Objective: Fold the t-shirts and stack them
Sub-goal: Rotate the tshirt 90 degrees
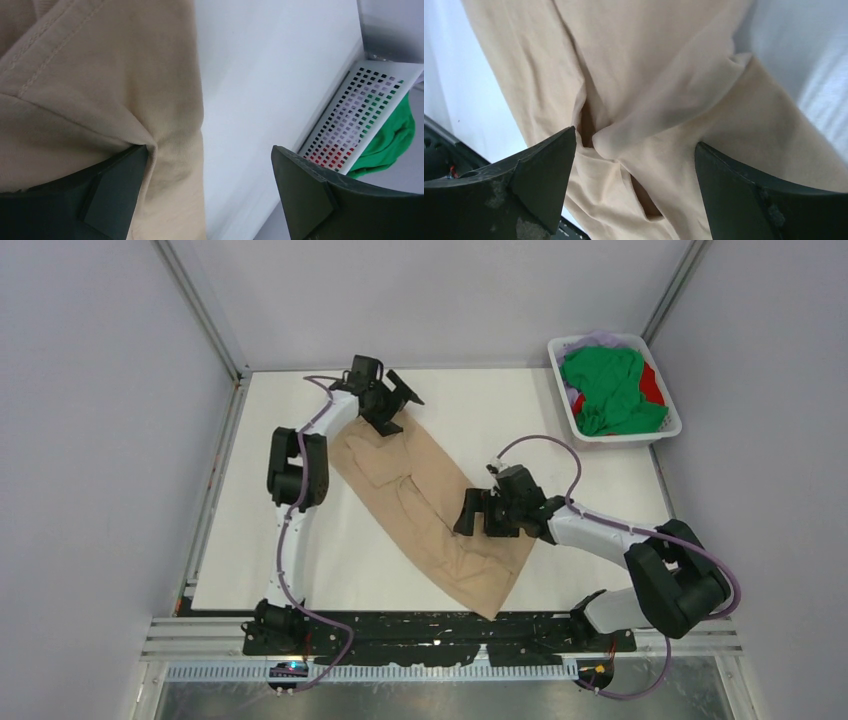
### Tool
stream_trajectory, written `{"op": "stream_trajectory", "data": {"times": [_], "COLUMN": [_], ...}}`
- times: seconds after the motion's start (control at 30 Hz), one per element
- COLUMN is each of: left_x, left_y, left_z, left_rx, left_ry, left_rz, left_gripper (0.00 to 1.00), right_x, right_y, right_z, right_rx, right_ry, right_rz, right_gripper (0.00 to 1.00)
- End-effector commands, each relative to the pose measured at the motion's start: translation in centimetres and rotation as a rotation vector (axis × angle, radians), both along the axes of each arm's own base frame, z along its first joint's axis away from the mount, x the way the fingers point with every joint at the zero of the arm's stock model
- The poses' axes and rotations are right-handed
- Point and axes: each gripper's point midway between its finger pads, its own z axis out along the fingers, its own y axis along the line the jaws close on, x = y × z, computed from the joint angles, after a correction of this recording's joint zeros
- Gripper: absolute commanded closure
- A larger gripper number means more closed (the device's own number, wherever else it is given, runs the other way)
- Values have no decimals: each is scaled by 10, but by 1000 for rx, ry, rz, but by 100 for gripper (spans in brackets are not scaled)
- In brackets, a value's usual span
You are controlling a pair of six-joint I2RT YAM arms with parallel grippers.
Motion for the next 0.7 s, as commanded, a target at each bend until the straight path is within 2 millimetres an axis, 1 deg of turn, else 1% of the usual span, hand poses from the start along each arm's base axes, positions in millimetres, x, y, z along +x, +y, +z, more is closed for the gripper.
{"op": "stream_trajectory", "data": {"times": [0.0,0.03,0.07,0.1,0.17,0.27,0.33,0.37,0.43,0.53,0.6,0.63,0.67], "left_x": [-4,1,4,8,18,39,52,57,66,72,72,72,73], "left_y": [-46,-56,-64,-74,-98,-135,-148,-152,-158,-162,-163,-163,-162], "left_z": [-1,2,2,5,7,19,17,8,4,10,21,30,40], "left_rx": [-125,-155,-175,-197,-250,-370,-426,-445,-500,-527,-527,-521,-510], "left_ry": [44,29,25,13,-20,-90,-114,-117,-148,-196,-235,-264,-294], "left_rz": [-4,-1,7,14,24,31,64,83,114,114,90,74,60], "left_gripper": [1,1,1,1,0,1,0,0,1,0,0,1,1], "right_x": [-57,-65,-68,-77,-89,-110,-119,-121,-123,-121,-114,-103,-100], "right_y": [1,-1,-1,-1,5,19,27,30,32,36,36,34,31], "right_z": [-29,-31,-30,-31,-24,-16,-11,-8,-6,-2,0,3,4], "right_rx": [-68,-94,-98,-105,-81,-26,18,36,44,62,43,13,-13], "right_ry": [202,213,211,220,208,195,184,174,149,110,79,41,27], "right_rz": [93,117,132,169,241,370,429,448,476,491,480,457,449], "right_gripper": [4,5,5,5,5,5,5,5,5,5,4,5,5]}}
